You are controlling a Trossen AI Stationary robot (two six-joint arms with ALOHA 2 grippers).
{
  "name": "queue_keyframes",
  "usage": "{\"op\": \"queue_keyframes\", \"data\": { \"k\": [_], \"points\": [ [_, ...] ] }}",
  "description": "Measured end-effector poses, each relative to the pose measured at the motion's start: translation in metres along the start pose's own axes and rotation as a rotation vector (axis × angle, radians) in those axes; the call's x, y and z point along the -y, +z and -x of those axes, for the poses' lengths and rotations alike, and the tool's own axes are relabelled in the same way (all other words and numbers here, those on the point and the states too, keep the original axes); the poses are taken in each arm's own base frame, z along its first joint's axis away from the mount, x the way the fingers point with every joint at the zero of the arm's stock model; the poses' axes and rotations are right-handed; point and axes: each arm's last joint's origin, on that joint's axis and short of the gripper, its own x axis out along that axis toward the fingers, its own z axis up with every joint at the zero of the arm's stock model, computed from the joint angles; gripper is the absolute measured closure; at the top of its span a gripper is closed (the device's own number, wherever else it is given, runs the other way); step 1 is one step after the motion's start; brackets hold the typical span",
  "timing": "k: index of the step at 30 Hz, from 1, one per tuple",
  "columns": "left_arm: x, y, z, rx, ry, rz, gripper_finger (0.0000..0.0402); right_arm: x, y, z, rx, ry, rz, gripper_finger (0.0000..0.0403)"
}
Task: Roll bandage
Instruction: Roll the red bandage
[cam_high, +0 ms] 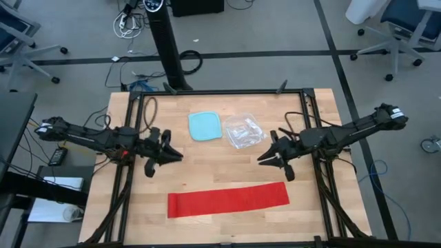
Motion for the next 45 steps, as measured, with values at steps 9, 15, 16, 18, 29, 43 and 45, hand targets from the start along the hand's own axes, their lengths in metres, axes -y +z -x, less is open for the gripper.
{"op": "queue_keyframes", "data": {
  "k": [9, 15, 16, 18, 29, 43, 45],
  "points": [
    [0.035, 0.011, -0.026, -0.254, -0.036, 0.082, 0.033, -0.006, 0.018, -0.032, -0.13, -0.039, 0.045, 0.0333],
    [0.051, 0.001, -0.028, -0.515, 0.035, 0.164, 0.033, -0.006, 0.015, -0.046, -0.158, -0.07, -0.012, 0.0333],
    [0.051, -0.004, -0.028, -0.566, 0.062, 0.185, 0.033, -0.006, 0.013, -0.047, -0.166, -0.074, -0.019, 0.0333],
    [0.052, -0.013, -0.027, -0.65, 0.114, 0.231, 0.033, -0.005, 0.011, -0.052, -0.17, -0.08, -0.036, 0.0333],
    [0.069, -0.052, -0.025, -0.874, 0.267, 0.321, 0.033, 0.001, -0.012, -0.091, -0.226, -0.084, -0.063, 0.0333],
    [0.106, -0.098, -0.023, -0.874, 0.393, 0.323, 0.033, -0.005, -0.021, -0.102, -0.244, -0.033, -0.089, 0.0333],
    [0.11, -0.108, -0.024, -0.887, 0.418, 0.333, 0.033, -0.007, -0.024, -0.105, -0.25, -0.032, -0.086, 0.0333]
  ]
}}
